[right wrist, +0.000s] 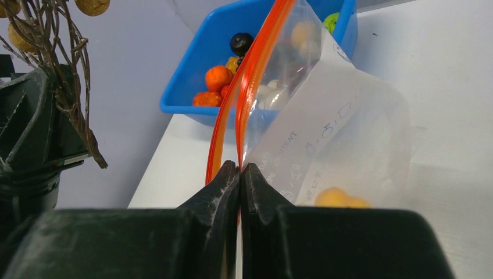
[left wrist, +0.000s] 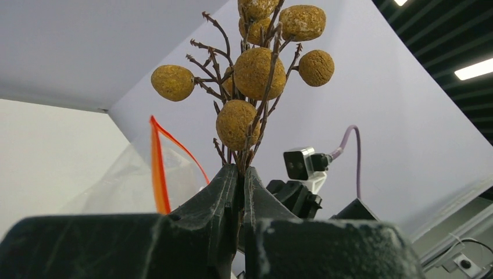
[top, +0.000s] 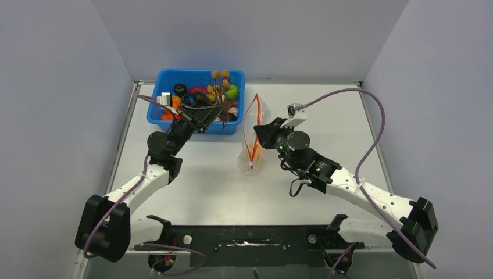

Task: Place the food in the zip-top bag and seal the zipper
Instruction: Place the fake vegetable in the zipper food storage bag.

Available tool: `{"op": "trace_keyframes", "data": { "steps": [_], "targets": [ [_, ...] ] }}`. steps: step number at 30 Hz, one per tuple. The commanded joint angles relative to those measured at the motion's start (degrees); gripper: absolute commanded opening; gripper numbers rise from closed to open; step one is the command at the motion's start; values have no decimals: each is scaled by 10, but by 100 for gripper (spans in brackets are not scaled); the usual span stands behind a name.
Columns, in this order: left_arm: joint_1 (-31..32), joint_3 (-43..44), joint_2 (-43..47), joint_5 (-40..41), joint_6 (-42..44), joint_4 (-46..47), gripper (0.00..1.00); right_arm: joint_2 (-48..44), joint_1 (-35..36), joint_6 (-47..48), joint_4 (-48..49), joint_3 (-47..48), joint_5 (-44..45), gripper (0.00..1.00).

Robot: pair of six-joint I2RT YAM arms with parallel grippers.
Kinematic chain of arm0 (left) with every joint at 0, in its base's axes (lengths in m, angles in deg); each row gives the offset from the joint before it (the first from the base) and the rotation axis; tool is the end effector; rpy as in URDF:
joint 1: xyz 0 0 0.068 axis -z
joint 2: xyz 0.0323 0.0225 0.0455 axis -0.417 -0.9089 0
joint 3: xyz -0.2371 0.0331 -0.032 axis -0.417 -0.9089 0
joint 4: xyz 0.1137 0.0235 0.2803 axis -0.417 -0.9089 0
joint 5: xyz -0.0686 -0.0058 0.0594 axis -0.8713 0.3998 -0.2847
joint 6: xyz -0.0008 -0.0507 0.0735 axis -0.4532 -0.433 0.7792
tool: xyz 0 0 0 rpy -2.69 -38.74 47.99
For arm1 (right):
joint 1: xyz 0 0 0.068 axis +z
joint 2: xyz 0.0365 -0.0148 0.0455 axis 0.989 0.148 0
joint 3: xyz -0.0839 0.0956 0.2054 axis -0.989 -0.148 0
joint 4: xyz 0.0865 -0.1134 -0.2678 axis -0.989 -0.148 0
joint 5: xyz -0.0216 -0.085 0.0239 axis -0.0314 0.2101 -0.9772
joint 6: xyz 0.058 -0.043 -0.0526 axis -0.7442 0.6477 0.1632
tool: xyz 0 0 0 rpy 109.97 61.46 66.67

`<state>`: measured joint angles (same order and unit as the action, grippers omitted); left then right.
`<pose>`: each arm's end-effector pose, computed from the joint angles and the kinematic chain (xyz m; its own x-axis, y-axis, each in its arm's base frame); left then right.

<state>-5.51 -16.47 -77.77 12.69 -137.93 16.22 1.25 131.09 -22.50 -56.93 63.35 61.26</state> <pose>0.3130 -0.1415 0.2872 -0.4509 -0.7685 -0.4540 0.6255 0.0908 -0.7749 0.2553 0.2550 0.2880 -0.3745 0.5143 -0.7715 -0.3006 0.7198 0.6258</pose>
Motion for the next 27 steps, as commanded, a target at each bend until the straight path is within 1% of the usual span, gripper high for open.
{"op": "trace_keyframes", "data": {
  "steps": [1,5,9,13,16,23,27],
  "targets": [
    [37,9,-1,56,12,78,0,5,3,-19,86,25,-5,0],
    [72,4,-16,89,37,99,0,10,3,-26,96,30,-23,0],
    [97,7,-34,104,69,94,0,13,4,-31,99,33,-32,0],
    [119,-3,-47,141,94,96,0,14,4,-36,105,30,-43,0],
    [126,-4,-58,141,100,122,0,13,3,-33,100,34,-54,0],
    [142,-4,-77,149,140,130,0,13,2,-41,104,36,-85,0],
    [152,-8,-85,153,181,139,0,11,2,-45,106,36,-88,0]
  ]
}}
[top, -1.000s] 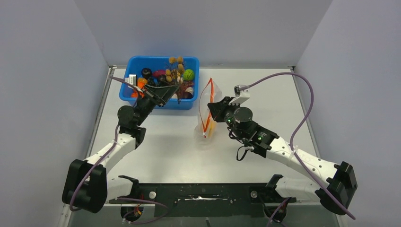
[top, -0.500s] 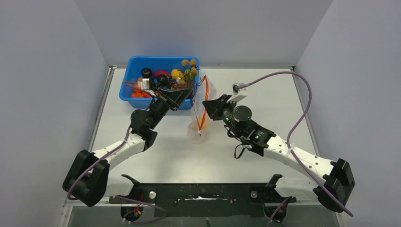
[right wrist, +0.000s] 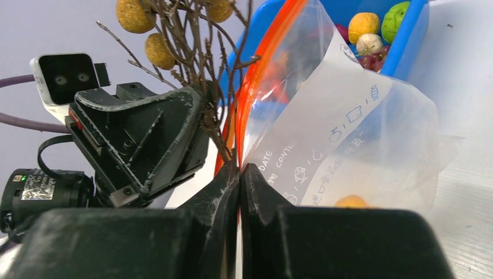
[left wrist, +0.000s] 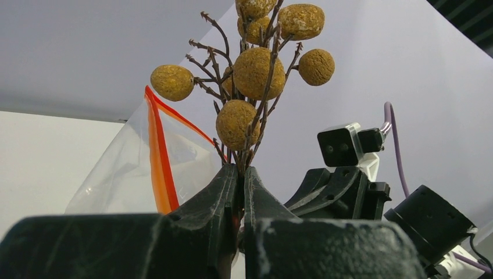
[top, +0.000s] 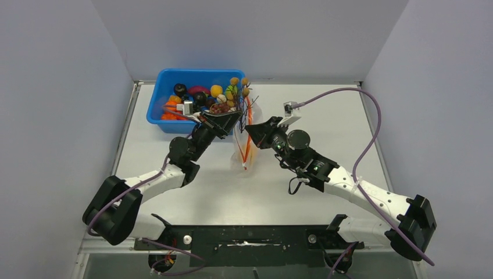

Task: Place the food in the zip-top bag and seal the zipper
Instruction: Place the fake vegetable in the zipper food storage bag.

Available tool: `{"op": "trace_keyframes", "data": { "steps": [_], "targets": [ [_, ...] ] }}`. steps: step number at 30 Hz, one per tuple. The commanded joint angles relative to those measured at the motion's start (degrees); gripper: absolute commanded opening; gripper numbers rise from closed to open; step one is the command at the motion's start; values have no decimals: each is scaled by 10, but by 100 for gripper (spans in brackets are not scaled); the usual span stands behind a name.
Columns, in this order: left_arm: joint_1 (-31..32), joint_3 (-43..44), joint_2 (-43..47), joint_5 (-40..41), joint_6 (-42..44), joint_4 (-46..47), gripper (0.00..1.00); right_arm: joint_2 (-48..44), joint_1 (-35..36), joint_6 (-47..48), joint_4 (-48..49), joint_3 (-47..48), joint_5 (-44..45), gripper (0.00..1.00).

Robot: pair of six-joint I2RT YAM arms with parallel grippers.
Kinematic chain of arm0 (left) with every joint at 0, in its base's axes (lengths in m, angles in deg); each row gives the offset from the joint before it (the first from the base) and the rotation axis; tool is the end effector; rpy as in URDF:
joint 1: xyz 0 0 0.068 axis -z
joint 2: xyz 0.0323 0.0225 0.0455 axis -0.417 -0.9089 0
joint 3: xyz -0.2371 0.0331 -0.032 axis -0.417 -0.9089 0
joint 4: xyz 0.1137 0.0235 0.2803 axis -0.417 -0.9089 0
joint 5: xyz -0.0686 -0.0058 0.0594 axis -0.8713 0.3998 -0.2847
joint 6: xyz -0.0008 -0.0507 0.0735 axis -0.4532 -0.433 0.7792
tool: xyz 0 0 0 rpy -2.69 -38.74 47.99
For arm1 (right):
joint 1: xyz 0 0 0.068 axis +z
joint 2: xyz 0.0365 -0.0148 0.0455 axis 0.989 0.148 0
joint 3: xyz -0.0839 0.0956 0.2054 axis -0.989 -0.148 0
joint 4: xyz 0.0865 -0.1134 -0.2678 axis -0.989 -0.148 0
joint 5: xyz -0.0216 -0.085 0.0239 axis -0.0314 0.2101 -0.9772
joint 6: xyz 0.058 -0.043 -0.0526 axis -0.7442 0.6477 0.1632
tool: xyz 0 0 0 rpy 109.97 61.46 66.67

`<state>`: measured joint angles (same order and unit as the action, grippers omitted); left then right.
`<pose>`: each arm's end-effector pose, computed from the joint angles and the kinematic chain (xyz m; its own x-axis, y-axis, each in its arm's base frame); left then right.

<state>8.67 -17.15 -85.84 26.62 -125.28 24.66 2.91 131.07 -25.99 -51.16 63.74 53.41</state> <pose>0.2923 -0.2071 0.2579 -0.3596 -0.7761 -0.5180 0.6777 0.1643 -0.7167 0.2539 0.2692 0.2958 -0.4372 0.5492 -0.7122 -0.3936 0.5951 0.7006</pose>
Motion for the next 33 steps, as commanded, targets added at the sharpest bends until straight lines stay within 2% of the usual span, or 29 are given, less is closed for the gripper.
{"op": "trace_keyframes", "data": {
  "steps": [1,9,17,22,25,33],
  "targets": [
    [12,-4,-4,18,63,54,0,-6,3,-10,49,31,-10,0],
    [49,-21,27,48,167,-10,0,-18,-2,-17,58,22,18,0],
    [81,-16,105,130,278,-181,0,-19,-4,-24,57,19,48,0],
    [89,-12,126,149,294,-239,0,-25,-5,-19,72,3,72,0],
    [91,-9,140,155,294,-283,0,-27,-5,-20,47,12,100,0],
    [98,-10,141,148,246,-297,0,-15,-5,-25,64,7,95,0]
  ]
}}
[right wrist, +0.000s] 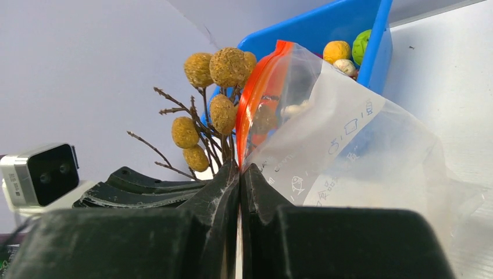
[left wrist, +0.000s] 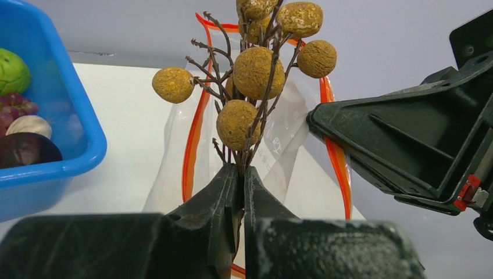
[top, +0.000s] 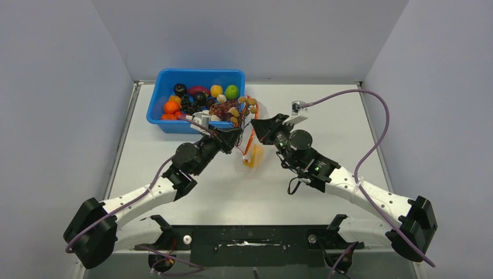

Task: Place the food in the zip-top bag and seal the zipper
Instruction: Place the fake vegetable in the zipper food storage bag.

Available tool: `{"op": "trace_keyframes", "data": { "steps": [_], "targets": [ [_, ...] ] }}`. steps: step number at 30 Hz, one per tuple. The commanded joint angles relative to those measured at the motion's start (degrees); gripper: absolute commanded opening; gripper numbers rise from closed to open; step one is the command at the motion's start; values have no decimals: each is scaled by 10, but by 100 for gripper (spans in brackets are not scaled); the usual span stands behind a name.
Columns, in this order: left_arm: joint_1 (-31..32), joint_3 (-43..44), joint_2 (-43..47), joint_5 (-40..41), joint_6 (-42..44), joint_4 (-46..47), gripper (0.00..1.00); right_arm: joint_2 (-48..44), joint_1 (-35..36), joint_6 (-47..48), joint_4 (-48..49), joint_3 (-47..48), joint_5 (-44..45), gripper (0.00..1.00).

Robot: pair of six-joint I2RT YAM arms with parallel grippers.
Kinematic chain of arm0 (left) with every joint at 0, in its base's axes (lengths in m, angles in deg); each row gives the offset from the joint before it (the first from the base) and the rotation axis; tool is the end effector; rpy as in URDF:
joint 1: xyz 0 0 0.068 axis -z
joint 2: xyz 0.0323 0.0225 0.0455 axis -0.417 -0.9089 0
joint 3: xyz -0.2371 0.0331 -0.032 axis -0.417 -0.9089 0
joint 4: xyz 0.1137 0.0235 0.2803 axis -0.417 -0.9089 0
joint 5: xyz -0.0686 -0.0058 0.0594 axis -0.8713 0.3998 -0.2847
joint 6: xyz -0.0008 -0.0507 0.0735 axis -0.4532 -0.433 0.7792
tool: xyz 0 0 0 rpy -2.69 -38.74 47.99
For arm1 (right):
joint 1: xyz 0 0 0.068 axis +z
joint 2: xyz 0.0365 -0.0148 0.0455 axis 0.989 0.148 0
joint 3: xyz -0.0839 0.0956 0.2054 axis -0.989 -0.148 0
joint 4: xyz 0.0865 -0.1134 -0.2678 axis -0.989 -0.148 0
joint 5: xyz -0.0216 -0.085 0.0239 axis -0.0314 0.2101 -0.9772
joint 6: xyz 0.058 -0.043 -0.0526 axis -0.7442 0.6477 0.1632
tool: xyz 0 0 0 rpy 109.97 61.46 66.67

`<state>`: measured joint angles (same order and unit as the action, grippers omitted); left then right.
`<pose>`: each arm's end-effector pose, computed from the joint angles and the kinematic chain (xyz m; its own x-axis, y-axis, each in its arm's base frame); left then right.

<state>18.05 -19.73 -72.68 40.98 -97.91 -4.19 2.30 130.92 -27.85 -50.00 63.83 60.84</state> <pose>0.2609 -0.2307 0.2441 -0.2100 -0.5155 -0.8308 0.5841 0.6153 -0.5294 0.2589 0.2584 0.3033 -0.3535 0.6367 -0.6853 -0.3182 0.6070 0.7282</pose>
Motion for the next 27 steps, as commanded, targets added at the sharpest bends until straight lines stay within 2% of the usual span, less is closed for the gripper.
{"op": "trace_keyframes", "data": {
  "steps": [1,5,11,17,21,24,27],
  "targets": [
    [5,18,8,4,-35,-12,0,-6,-4,-8,53,7,18,0],
    [14,42,10,39,-40,-85,0,-14,-4,-12,64,-2,31,0],
    [16,46,16,51,-38,-112,0,-18,-4,-7,80,-16,50,0],
    [23,72,14,73,-23,-178,0,-17,-4,-5,98,-30,56,0],
    [24,46,22,52,-17,-146,0,-16,-2,-7,140,-42,41,0],
    [24,53,23,48,-4,-192,0,-9,-1,-4,132,-37,45,0],
    [24,46,21,11,23,-176,0,-8,-7,8,135,-33,50,0]
  ]
}}
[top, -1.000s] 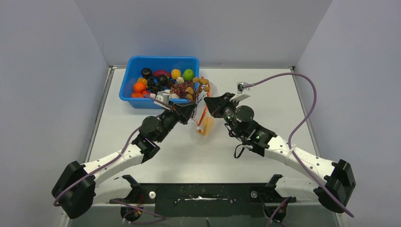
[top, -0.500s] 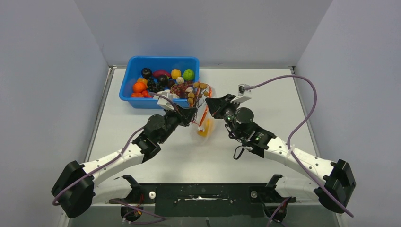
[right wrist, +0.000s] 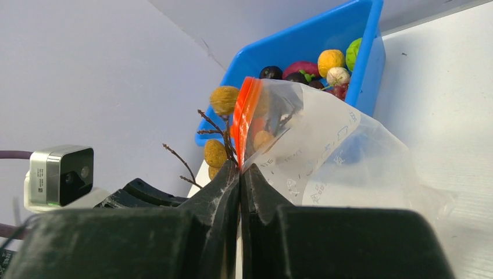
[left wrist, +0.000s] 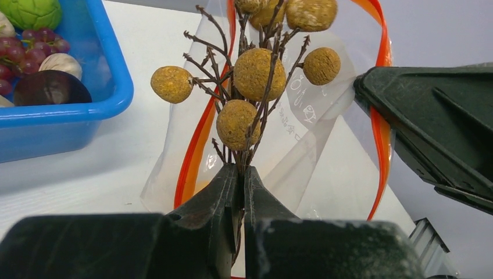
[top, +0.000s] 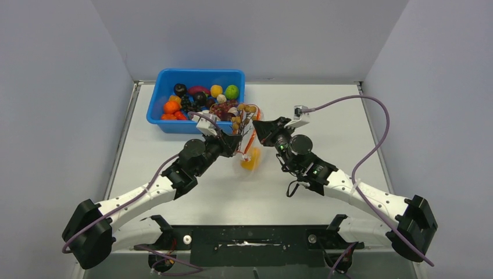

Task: Place the food in the zip-top bag and seal the zipper
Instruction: Place the fake vegetable in the zipper food storage bag.

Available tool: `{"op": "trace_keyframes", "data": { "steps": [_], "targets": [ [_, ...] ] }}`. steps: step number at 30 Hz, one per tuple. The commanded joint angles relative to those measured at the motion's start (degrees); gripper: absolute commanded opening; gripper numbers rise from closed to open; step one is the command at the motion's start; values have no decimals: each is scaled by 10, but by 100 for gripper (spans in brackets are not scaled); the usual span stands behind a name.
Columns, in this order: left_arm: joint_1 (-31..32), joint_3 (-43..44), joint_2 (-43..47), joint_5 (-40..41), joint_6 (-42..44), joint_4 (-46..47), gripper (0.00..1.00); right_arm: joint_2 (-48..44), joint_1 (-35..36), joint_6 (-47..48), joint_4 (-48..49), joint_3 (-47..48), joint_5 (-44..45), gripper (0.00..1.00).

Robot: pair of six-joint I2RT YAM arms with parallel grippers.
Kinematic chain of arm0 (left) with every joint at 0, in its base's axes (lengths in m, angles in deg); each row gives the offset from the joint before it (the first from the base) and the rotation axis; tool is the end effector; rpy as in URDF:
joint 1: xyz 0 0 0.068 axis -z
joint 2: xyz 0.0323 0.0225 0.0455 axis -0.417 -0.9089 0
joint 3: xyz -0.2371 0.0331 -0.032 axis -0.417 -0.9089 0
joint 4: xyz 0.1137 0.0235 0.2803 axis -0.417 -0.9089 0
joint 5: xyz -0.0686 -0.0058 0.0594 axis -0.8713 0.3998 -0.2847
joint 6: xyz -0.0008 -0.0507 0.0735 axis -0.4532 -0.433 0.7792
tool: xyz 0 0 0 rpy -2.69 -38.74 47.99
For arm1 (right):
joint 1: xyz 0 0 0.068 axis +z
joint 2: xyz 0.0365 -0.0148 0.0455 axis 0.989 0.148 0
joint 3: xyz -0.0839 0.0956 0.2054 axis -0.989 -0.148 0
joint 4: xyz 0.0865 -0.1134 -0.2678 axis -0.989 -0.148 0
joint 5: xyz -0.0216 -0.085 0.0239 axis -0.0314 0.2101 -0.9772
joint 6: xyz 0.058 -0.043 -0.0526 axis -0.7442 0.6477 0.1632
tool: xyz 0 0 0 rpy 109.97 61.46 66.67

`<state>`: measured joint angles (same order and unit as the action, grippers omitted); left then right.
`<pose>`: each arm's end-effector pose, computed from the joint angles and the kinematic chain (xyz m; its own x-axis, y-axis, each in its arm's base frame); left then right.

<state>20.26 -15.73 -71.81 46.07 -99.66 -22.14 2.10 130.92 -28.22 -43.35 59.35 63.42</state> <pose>0.2610 -0.2398 0.2316 -0.3434 -0.4205 -0.8398 0.4517 0.7100 -0.5402 0.2586 0.2530 0.2871 -0.3079 0.6769 -0.6685 -0.3086 0.5936 0.7432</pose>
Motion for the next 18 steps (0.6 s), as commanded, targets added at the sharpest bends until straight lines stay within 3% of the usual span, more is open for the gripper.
{"op": "trace_keyframes", "data": {
  "steps": [1,12,18],
  "targets": [
    [2,5,9,-52,50,4,0,-4,-8,17,65,18,21,0],
    [3,55,-26,-56,70,-116,0,16,-9,30,44,38,-3,0],
    [3,83,-6,-73,46,-146,38,24,-10,22,28,36,-31,0]
  ]
}}
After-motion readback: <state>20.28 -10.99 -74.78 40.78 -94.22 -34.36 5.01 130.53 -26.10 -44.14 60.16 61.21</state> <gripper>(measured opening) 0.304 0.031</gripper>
